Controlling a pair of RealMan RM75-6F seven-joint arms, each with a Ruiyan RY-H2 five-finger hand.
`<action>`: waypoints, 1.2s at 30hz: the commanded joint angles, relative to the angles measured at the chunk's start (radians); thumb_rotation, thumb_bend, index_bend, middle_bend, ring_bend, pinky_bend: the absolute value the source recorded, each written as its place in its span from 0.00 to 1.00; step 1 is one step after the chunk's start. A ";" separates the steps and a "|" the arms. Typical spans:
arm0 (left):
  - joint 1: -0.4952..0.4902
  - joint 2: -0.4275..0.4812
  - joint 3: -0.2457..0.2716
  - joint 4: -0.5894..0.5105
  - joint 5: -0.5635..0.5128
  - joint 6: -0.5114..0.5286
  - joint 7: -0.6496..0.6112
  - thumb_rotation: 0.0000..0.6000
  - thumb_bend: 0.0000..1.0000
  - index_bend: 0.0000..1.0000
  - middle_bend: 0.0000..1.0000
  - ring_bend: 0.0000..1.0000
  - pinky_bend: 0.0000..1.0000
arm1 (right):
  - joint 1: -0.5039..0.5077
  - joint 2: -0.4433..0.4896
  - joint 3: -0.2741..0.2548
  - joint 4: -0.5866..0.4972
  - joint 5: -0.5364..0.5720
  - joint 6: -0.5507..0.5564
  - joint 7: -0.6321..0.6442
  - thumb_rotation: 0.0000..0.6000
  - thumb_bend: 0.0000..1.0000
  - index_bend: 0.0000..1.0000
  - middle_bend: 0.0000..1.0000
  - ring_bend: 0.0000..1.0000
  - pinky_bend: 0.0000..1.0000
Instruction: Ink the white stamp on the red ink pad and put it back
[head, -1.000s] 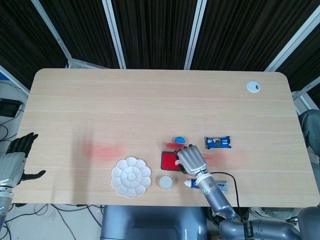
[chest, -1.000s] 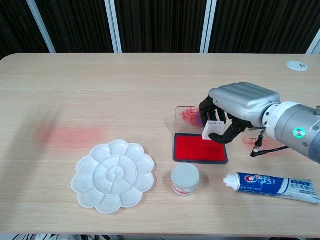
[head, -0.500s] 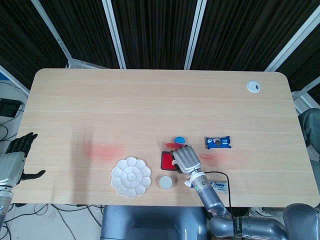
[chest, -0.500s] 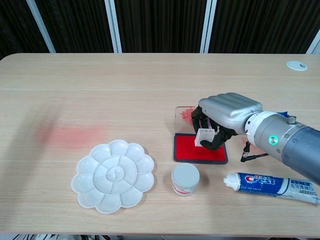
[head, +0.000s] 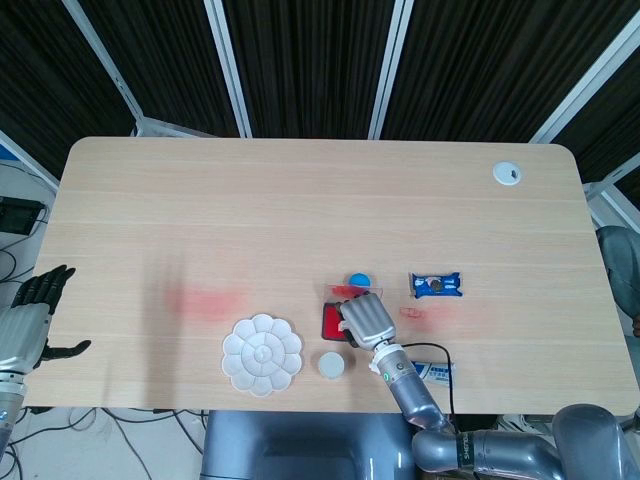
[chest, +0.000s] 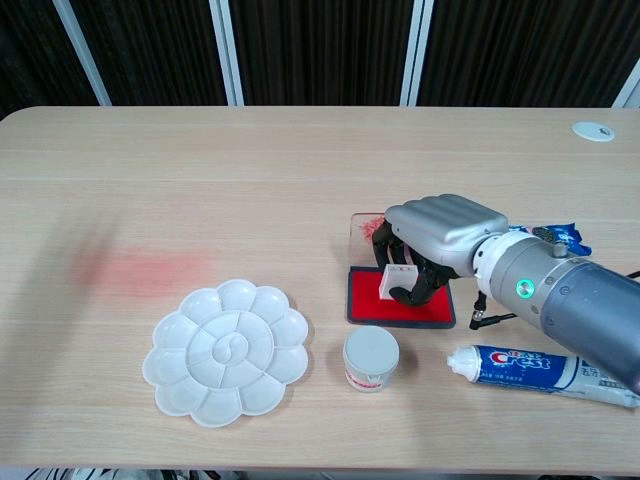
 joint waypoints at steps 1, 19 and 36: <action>0.000 0.000 -0.001 -0.001 -0.002 0.001 0.002 1.00 0.03 0.00 0.00 0.00 0.00 | 0.003 -0.012 -0.007 0.014 0.003 -0.001 0.001 1.00 0.63 0.75 0.61 0.51 0.46; 0.000 -0.001 0.000 -0.004 -0.005 0.000 0.005 1.00 0.03 0.00 0.00 0.00 0.00 | 0.017 -0.007 0.010 -0.011 -0.009 0.030 0.007 1.00 0.63 0.76 0.62 0.51 0.46; -0.001 -0.001 -0.001 -0.005 -0.007 0.001 0.005 1.00 0.03 0.00 0.00 0.00 0.00 | 0.025 -0.021 0.011 0.024 0.007 0.035 0.016 1.00 0.63 0.76 0.62 0.51 0.46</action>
